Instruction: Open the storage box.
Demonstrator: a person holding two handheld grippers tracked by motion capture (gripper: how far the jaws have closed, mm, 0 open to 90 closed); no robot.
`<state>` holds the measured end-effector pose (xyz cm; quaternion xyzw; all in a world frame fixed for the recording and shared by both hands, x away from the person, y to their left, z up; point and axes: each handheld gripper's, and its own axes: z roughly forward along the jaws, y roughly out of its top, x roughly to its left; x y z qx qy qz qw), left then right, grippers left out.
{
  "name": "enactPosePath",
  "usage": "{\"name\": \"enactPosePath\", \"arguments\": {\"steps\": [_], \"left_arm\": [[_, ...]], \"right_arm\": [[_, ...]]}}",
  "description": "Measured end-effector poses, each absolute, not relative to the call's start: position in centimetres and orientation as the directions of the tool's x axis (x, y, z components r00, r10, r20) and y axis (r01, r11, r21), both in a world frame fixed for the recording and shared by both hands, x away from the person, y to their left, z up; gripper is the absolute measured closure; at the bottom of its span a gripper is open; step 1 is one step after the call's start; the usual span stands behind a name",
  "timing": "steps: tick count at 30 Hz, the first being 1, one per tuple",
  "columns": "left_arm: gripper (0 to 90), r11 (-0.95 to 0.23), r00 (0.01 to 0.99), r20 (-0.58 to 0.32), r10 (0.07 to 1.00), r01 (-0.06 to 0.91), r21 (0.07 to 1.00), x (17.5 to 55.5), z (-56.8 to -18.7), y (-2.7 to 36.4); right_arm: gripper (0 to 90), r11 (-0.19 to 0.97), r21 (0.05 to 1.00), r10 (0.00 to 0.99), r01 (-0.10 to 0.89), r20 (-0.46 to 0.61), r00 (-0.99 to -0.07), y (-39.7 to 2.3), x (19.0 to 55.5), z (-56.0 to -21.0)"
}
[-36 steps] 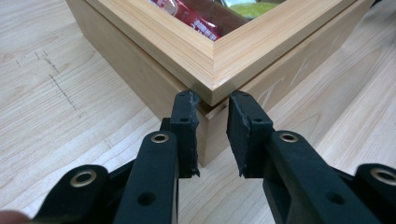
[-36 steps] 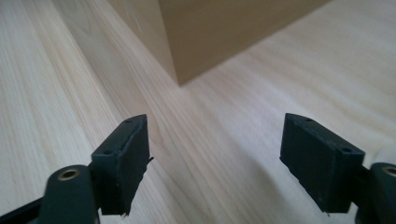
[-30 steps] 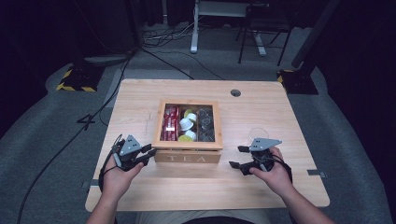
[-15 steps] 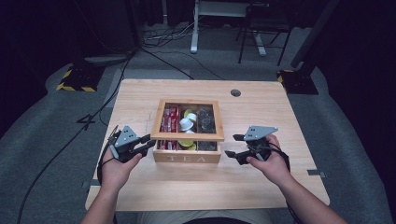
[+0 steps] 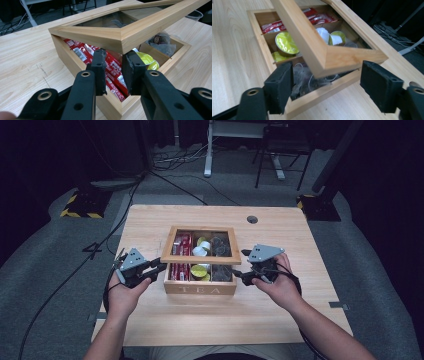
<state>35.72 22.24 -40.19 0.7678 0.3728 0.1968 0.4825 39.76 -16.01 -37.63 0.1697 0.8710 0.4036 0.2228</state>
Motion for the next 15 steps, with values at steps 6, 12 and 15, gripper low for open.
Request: {"name": "enactPosePath", "arguments": {"steps": [6,12,15], "left_arm": [[72.7,-0.271,0.644,-0.045,0.764,0.382,0.884,35.7,-40.1,22.1],[65.8,-0.278,0.643,-0.015,0.765,0.352,0.894,35.6,-40.1,21.7],[56.7,-0.291,0.626,0.018,0.78,0.337,0.895,35.4,-40.0,21.4]], "right_arm": [[38.1,0.636,0.768,0.459,0.069,-0.306,-0.834,-15.4,40.4,-37.2],[45.3,0.639,0.768,0.437,0.041,-0.319,-0.841,-15.6,40.5,-36.8],[47.9,0.651,0.759,0.427,0.022,-0.342,-0.837,-15.5,40.4,-36.3]]}}
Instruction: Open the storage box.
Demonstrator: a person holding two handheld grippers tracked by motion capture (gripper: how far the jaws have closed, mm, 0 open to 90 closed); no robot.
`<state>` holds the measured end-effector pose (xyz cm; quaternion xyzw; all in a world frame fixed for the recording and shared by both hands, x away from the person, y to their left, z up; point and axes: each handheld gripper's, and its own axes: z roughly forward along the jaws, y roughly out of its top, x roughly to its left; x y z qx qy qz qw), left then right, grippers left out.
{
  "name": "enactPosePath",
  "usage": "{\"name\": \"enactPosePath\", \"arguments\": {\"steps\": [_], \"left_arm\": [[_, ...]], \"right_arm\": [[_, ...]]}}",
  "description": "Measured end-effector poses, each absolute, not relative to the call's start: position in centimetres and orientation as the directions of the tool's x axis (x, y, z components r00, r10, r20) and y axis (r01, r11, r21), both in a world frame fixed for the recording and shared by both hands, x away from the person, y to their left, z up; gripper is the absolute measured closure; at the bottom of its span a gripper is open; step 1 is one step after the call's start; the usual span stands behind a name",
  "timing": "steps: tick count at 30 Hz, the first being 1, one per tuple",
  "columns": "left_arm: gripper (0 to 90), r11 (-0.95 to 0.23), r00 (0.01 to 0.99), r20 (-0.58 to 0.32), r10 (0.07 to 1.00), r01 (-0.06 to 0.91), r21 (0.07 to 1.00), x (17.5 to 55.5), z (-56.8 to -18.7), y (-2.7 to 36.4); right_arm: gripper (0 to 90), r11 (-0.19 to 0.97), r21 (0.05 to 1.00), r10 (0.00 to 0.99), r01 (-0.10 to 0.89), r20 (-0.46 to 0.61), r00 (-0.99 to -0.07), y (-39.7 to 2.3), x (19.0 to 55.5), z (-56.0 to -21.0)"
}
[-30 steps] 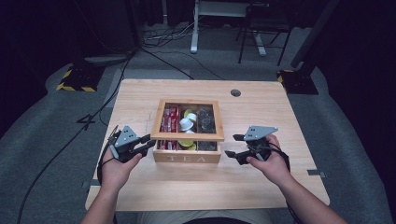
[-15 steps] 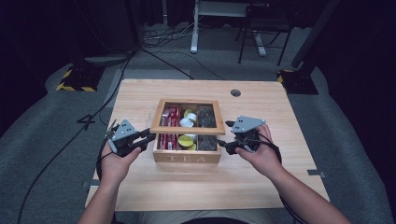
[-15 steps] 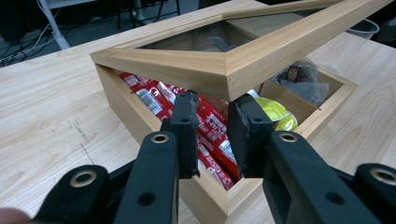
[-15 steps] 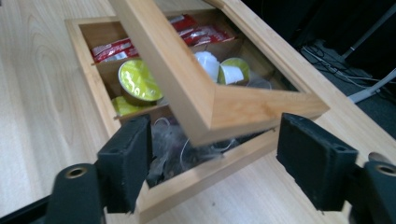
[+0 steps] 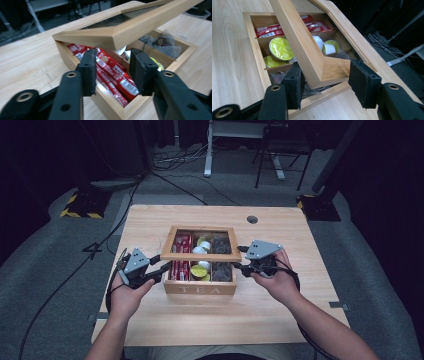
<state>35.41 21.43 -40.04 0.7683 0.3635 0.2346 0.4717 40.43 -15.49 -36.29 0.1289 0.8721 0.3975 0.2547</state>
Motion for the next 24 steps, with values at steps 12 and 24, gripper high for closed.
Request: {"name": "enactPosePath", "arguments": {"steps": [12,24], "left_arm": [[40.5,-0.337,0.592,0.062,0.803,0.365,0.868,34.8,-41.0,22.1],[36.0,-0.322,0.573,0.044,0.819,0.394,0.861,34.8,-43.5,23.5]], "right_arm": [[56.9,0.59,0.807,0.436,0.013,-0.305,-0.846,-15.9,43.1,-32.5],[59.6,0.521,0.853,0.479,0.041,-0.252,-0.841,-15.7,46.9,-29.4]]}}
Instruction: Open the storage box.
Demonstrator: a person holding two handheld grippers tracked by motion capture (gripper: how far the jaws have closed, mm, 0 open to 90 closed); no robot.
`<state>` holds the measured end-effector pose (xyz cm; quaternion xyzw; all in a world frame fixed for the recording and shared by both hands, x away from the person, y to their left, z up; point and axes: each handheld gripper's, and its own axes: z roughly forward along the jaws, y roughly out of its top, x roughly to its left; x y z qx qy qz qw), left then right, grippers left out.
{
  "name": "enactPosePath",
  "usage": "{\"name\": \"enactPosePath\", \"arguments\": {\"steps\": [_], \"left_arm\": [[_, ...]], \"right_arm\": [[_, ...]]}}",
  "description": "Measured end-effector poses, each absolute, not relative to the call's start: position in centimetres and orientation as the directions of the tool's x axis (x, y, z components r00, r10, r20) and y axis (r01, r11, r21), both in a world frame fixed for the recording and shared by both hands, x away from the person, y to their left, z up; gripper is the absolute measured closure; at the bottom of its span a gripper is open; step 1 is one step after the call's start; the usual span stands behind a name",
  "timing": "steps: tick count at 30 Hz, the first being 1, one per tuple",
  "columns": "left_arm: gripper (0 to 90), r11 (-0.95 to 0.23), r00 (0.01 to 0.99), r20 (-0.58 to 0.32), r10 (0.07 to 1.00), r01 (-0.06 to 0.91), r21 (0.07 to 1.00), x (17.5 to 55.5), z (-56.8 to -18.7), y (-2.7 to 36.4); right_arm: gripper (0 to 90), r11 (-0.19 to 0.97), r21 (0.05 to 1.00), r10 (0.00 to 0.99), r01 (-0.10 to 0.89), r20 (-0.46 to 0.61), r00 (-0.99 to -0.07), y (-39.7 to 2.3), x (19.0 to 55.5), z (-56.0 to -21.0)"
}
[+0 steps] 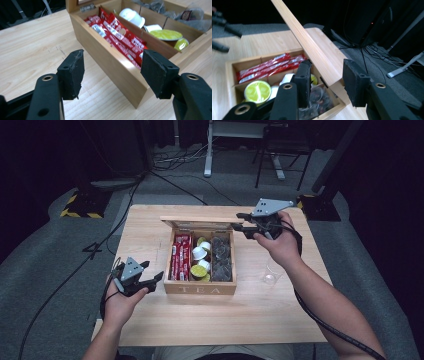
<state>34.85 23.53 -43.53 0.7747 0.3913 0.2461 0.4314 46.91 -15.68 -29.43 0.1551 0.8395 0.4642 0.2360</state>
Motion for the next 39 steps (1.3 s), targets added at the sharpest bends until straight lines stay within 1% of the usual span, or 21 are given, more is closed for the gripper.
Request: {"name": "enactPosePath", "arguments": {"steps": [3,4,5,6,9,14,15,19,22,24,25,26,27,34,39], "left_arm": [[35.7,-0.333,0.576,0.053,0.815,0.392,0.858,34.9,-44.0,23.4],[35.5,-0.364,0.579,0.082,0.811,0.389,0.846,35.0,-44.3,23.2],[35.2,-0.364,0.579,0.082,0.811,0.389,0.846,35.0,-44.3,23.2],[34.9,-0.38,0.579,0.104,0.809,0.38,0.844,35.2,-44.4,23.1],[33.8,-0.369,0.578,0.091,0.811,0.383,0.847,35.3,-44.5,23.1],[34.0,-0.357,0.567,0.096,0.818,0.371,0.857,35.1,-44.4,23.0],[34.1,-0.357,0.567,0.098,0.818,0.366,0.86,35.1,-44.5,22.8],[34.1,-0.366,0.572,0.095,0.815,0.381,0.849,35.2,-44.7,22.8],[34.1,-0.369,0.565,0.095,0.82,0.394,0.842,35.2,-44.9,23.0],[34.4,-0.363,0.56,0.099,0.822,0.383,0.849,35.1,-45.0,23.2],[34.4,-0.352,0.556,0.082,0.827,0.399,0.847,35.0,-45.3,23.4],[34.8,-0.36,0.56,0.063,0.826,0.438,0.823,35.0,-45.6,23.7],[35.3,-0.356,0.554,0.058,0.831,0.448,0.82,34.8,-45.7,23.8],[35.0,-0.375,0.541,0.086,0.837,0.452,0.81,33.2,-45.9,24.2],[34.9,-0.366,0.533,0.072,0.843,0.471,0.803,32.4,-46.2,24.6]], "right_arm": [[59.5,0.504,0.862,0.493,0.052,-0.238,-0.837,-15.7,47.6,-29.1],[59.4,0.484,0.873,0.509,0.065,-0.22,-0.832,-15.7,48.4,-28.8],[59.4,0.484,0.873,0.509,0.065,-0.22,-0.832,-15.7,48.4,-28.8],[59.4,0.471,0.879,0.523,0.072,-0.212,-0.826,-15.7,49.1,-28.5],[59.4,0.455,0.887,0.542,0.083,-0.201,-0.816,-15.6,50.2,-28.0],[59.2,0.425,0.9,0.563,0.099,-0.177,-0.807,-15.6,51.7,-27.7],[59.1,0.402,0.909,0.574,0.113,-0.154,-0.804,-15.6,52.4,-27.6],[59.2,0.365,0.921,0.594,0.138,-0.116,-0.796,-15.7,53.8,-27.4],[59.2,0.356,0.923,0.611,0.147,-0.111,-0.784,-15.6,54.7,-27.3],[59.0,0.355,0.923,0.617,0.15,-0.111,-0.779,-15.5,55.0,-27.2],[58.7,0.354,0.923,0.62,0.153,-0.109,-0.777,-15.5,55.2,-27.2],[58.1,0.352,0.923,0.626,0.159,-0.105,-0.772,-15.3,55.8,-27.1],[58.0,0.353,0.921,0.628,0.164,-0.103,-0.771,-15.3,56.1,-27.0],[55.4,0.368,0.909,0.651,0.194,-0.103,-0.752,-14.8,58.2,-26.7],[52.0,0.355,0.911,0.681,0.21,-0.098,-0.726,-14.3,59.6,-26.9]]}}
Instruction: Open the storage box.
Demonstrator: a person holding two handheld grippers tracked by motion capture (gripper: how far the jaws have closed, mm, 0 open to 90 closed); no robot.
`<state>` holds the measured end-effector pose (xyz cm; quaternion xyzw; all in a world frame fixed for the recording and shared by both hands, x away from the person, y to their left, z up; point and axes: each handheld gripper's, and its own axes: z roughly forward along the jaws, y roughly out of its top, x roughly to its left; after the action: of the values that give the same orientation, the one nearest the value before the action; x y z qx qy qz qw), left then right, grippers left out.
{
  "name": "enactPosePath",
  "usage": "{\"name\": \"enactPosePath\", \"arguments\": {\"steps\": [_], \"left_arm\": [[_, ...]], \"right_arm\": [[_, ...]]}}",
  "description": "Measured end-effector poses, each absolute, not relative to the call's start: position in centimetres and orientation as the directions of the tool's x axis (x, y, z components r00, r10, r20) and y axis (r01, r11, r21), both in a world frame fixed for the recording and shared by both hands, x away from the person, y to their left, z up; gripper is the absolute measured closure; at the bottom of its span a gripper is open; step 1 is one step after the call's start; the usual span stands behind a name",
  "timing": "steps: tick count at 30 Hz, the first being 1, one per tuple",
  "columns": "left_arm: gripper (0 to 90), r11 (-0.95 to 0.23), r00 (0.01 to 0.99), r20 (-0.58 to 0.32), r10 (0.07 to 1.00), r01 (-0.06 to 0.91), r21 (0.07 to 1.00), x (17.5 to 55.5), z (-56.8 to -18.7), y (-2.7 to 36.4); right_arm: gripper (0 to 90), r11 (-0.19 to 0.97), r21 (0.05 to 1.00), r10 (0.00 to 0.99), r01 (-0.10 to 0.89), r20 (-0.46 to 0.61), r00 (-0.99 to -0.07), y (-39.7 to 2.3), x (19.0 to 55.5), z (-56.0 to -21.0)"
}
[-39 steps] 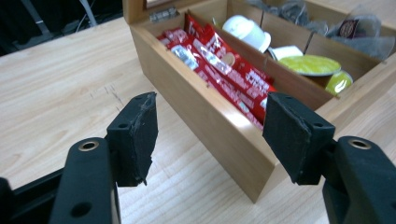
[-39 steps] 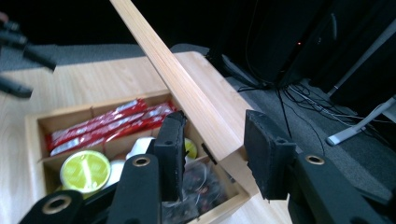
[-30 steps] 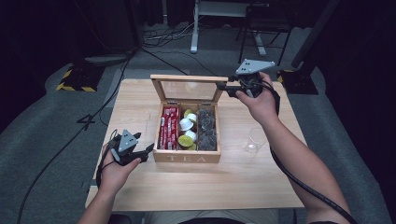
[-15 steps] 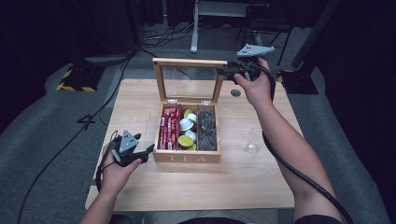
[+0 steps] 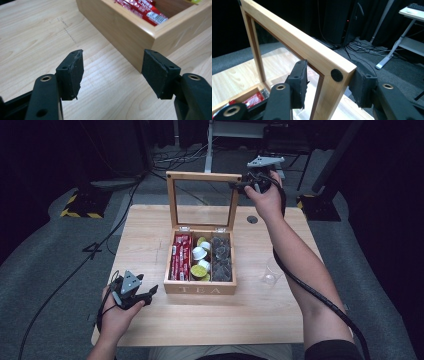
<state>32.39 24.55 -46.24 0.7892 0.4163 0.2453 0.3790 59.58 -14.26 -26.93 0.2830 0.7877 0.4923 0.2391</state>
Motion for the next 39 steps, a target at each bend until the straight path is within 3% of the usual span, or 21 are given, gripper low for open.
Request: {"name": "enactPosePath", "arguments": {"steps": [16,23,28,39], "left_arm": [[35.4,-0.367,0.535,0.054,0.843,0.499,0.785,32.5,-46.7,24.7],[35.5,-0.361,0.542,0.039,0.839,0.502,0.786,33.0,-46.9,24.4],[35.5,-0.362,0.545,0.04,0.837,0.499,0.787,33.1,-46.8,24.4],[34.4,-0.361,0.546,0.038,0.837,0.498,0.788,33.0,-46.9,24.6]], "right_arm": [[45.9,0.285,0.919,0.733,0.273,-0.025,-0.679,-13.5,63.5,-28.0],[30.8,0.274,0.92,0.75,0.279,-0.023,-0.661,-12.7,64.3,-28.9],[24.1,0.195,0.928,0.765,0.316,0.057,-0.641,-12.3,64.7,-29.3],[26.9,0.244,0.913,0.791,0.326,0.007,-0.612,-12.9,65.0,-29.7]]}}
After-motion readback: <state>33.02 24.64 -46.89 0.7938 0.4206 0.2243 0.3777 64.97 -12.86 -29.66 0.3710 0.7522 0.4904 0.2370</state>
